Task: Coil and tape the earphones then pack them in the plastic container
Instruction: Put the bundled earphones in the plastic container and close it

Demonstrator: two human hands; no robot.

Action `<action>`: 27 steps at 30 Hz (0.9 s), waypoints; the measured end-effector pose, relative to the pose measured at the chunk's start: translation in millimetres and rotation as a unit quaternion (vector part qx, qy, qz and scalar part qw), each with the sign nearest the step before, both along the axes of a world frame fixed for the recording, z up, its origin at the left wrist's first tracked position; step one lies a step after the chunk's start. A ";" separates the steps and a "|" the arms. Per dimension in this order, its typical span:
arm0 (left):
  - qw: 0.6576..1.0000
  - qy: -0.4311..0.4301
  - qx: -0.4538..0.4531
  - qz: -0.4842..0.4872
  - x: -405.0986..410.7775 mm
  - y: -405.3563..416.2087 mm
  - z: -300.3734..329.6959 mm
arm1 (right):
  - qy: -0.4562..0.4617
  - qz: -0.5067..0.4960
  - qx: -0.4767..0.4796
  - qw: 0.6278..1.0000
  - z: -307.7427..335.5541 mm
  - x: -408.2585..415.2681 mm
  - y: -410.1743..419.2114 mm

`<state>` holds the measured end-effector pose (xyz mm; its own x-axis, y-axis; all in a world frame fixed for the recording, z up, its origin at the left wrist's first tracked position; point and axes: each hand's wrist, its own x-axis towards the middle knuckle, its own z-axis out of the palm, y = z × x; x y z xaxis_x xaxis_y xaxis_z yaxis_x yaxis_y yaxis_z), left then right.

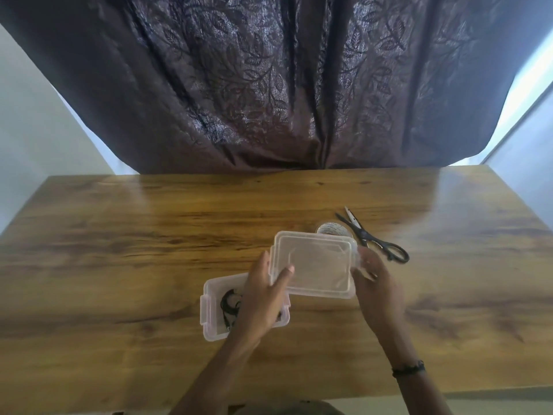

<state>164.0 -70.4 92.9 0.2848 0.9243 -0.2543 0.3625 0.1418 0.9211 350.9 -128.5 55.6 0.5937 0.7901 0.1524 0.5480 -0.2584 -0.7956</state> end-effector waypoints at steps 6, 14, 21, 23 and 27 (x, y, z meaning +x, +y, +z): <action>0.993 -0.045 0.039 0.104 -38.2 26.9 5.6 | -0.037 0.057 0.085 0.994 9.4 -32.9 34.6; 0.947 -0.194 -0.044 0.253 -87.0 34.2 22.0 | -0.124 0.146 0.142 0.971 5.3 -60.7 61.8; 0.967 -0.097 -0.036 0.232 -122.1 20.4 -8.6 | -0.037 0.243 0.081 0.966 -15.6 -70.2 51.6; 0.966 -0.076 -0.030 0.244 -125.7 14.3 -17.9 | -0.025 0.247 0.056 0.967 -18.4 -73.2 44.9; 0.975 -0.017 0.002 0.221 -128.1 -5.5 -31.9 | 0.046 0.224 0.040 0.973 -22.3 -79.2 25.5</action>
<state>36.0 -75.9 61.0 -0.1335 0.9598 -0.2469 0.2362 0.2727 0.9326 271.7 -103.0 33.3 0.2067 0.9602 0.1877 0.5174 0.0555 -0.8539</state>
